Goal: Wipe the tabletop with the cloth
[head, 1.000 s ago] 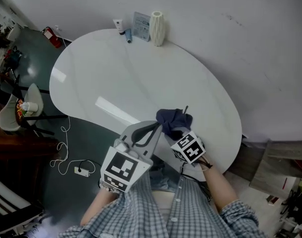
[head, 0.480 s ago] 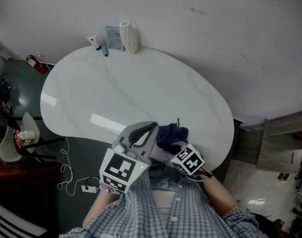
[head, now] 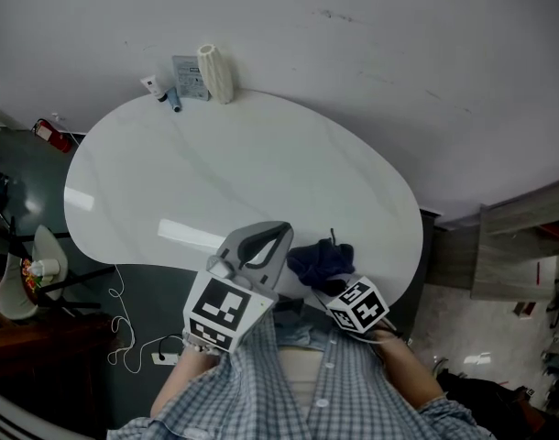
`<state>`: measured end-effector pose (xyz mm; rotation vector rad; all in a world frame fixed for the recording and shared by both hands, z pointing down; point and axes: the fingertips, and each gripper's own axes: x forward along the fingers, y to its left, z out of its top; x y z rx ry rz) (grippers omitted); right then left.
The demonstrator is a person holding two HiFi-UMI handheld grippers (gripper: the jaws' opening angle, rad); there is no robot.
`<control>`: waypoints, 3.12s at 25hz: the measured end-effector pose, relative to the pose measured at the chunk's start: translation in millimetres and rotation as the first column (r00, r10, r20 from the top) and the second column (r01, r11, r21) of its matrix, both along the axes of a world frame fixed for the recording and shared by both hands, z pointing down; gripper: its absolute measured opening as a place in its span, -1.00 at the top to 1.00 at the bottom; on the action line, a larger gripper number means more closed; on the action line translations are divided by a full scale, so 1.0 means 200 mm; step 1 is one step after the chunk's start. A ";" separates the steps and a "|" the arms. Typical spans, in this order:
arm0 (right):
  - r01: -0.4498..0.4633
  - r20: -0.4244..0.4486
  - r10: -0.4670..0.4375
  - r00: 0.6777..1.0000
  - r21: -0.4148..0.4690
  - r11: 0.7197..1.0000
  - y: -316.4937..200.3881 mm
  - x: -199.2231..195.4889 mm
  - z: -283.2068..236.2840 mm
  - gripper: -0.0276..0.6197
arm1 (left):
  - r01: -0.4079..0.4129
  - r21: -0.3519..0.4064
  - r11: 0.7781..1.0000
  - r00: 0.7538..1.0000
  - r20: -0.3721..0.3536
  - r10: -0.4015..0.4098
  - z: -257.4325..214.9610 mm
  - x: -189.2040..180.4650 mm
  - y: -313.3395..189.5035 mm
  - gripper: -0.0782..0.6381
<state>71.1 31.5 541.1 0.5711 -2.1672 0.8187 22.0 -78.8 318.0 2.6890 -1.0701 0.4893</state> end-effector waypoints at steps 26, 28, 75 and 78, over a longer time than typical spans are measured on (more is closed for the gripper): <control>-0.373 0.143 0.348 0.926 0.475 0.797 -0.46 0.23 -0.75 0.84 | -0.018 -0.018 1.000 0.999 -0.032 0.017 0.01 0.02 -0.04 0.76; -0.386 0.173 0.347 0.922 0.505 0.772 -0.50 0.21 -0.82 0.84 | -0.017 -0.013 1.000 1.000 -0.024 0.017 0.01 0.02 -0.03 0.76; -0.409 0.275 0.302 0.913 0.608 0.680 -0.58 0.12 -1.10 0.84 | -0.050 0.011 0.999 0.999 -0.019 0.050 -0.01 0.07 -0.02 0.76; -0.405 0.270 0.302 0.914 0.610 0.681 -0.57 0.12 -1.10 0.84 | -0.053 0.011 0.999 0.998 -0.020 0.053 -0.01 0.08 -0.02 0.76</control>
